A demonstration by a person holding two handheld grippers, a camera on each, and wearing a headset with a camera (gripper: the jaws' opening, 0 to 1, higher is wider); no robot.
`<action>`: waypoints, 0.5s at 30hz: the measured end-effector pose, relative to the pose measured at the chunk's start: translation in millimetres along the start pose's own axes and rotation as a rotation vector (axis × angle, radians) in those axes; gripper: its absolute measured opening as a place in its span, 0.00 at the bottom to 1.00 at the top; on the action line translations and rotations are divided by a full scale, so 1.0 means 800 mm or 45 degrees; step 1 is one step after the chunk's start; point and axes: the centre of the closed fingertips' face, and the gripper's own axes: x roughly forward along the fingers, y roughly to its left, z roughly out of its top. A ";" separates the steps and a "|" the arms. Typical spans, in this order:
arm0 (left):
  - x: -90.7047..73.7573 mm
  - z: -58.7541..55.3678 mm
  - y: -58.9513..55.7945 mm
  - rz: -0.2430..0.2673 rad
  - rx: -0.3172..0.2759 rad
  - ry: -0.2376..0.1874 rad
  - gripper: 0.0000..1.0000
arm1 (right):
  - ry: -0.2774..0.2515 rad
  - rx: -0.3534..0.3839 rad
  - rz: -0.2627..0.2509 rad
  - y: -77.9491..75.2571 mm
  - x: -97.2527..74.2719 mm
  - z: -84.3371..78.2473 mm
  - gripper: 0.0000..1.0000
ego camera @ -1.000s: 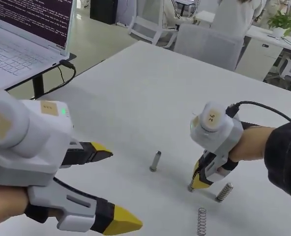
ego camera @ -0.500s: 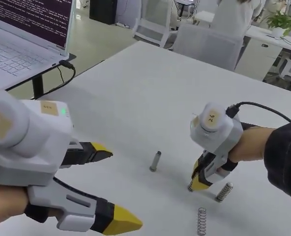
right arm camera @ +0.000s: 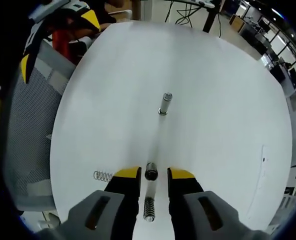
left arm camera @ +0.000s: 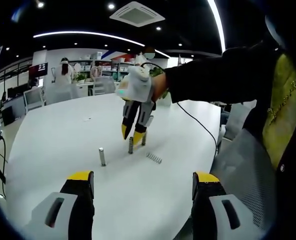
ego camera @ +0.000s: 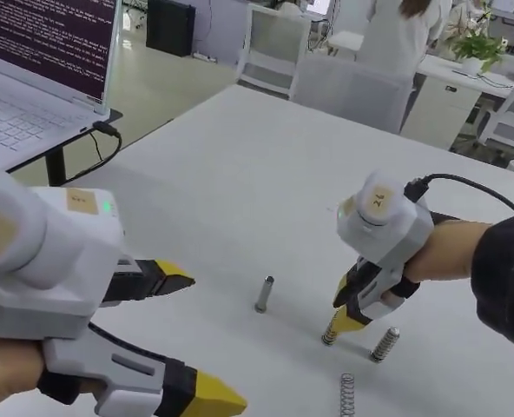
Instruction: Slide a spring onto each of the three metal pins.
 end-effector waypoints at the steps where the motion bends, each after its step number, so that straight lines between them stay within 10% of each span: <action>1: 0.000 0.001 -0.001 -0.002 0.002 0.000 0.77 | -0.007 -0.001 -0.008 0.000 -0.003 0.001 0.19; 15: 0.007 0.010 -0.007 -0.020 0.037 0.020 0.77 | -0.111 0.024 -0.095 0.005 -0.056 0.003 0.19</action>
